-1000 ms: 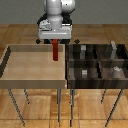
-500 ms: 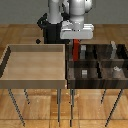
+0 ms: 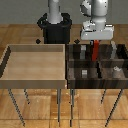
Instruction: Place the box of cereal into the appropriate compartment.
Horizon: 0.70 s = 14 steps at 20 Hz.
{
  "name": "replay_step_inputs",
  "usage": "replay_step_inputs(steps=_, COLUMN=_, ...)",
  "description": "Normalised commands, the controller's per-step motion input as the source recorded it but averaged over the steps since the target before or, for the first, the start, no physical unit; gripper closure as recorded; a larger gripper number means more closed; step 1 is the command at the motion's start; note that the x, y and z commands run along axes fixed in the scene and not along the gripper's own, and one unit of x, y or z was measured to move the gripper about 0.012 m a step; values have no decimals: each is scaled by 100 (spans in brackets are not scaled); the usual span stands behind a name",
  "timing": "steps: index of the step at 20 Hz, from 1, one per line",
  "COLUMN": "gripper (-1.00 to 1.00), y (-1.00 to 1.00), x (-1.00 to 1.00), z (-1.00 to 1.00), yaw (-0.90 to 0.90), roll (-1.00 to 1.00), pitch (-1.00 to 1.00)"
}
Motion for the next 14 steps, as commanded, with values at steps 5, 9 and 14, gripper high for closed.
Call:
replay_step_inputs(steps=5, gripper=100, y=100, x=0, z=0, yaw=0, roll=0, pitch=0)
replay_step_inputs(steps=9, gripper=100, y=100, x=0, z=0, yaw=0, roll=0, pitch=0)
replay_step_inputs(steps=14, gripper=100, y=80, x=-3, z=0, yaw=0, roll=0, pitch=0)
